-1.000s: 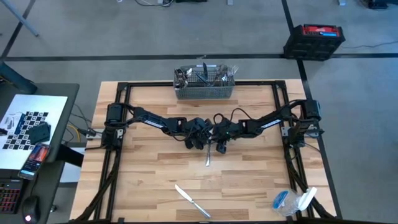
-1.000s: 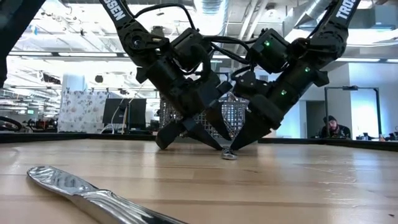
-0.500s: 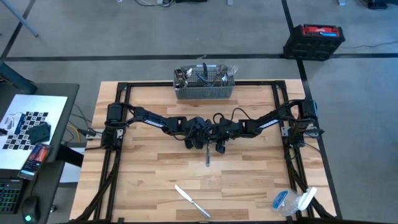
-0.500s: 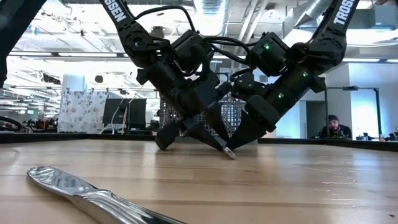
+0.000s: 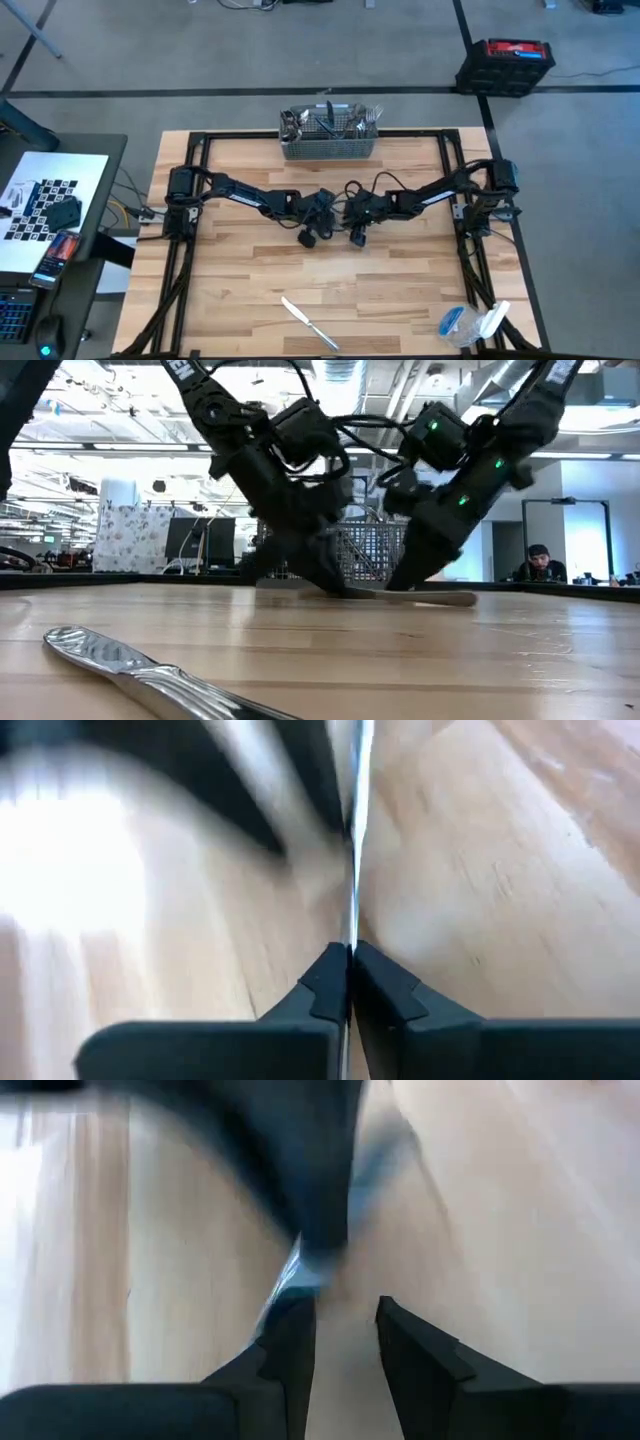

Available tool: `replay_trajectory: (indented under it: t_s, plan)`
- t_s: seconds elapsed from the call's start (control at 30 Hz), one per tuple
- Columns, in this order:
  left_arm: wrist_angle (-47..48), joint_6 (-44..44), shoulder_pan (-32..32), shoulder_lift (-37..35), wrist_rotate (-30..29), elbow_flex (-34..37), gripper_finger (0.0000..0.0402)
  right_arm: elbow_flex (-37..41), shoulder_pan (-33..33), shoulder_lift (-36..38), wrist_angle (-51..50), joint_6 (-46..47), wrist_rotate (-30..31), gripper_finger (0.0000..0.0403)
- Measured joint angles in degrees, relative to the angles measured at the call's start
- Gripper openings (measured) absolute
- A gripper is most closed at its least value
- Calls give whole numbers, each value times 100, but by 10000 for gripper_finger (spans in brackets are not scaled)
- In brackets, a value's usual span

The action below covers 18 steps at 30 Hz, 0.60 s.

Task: Sort silverware
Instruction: Put the silver table knife into the gray organizer

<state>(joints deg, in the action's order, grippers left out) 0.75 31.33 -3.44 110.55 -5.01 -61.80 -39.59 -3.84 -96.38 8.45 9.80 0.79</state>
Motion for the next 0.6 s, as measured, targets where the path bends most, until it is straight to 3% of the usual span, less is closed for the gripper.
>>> replay_trajectory:
  t_s: [0.17,0.3,0.6]
  plan:
    - [320,-985,-20,-799,-67,-155,2,-13,-53,1253,-984,72,40,101]
    - [723,-1267,-131,-1326,-145,-399,2,-16,-76,2167,-1449,179,154,101]
    - [2871,-1591,-921,-1850,-232,-2020,1,-15,-68,3314,-1831,413,450,101]
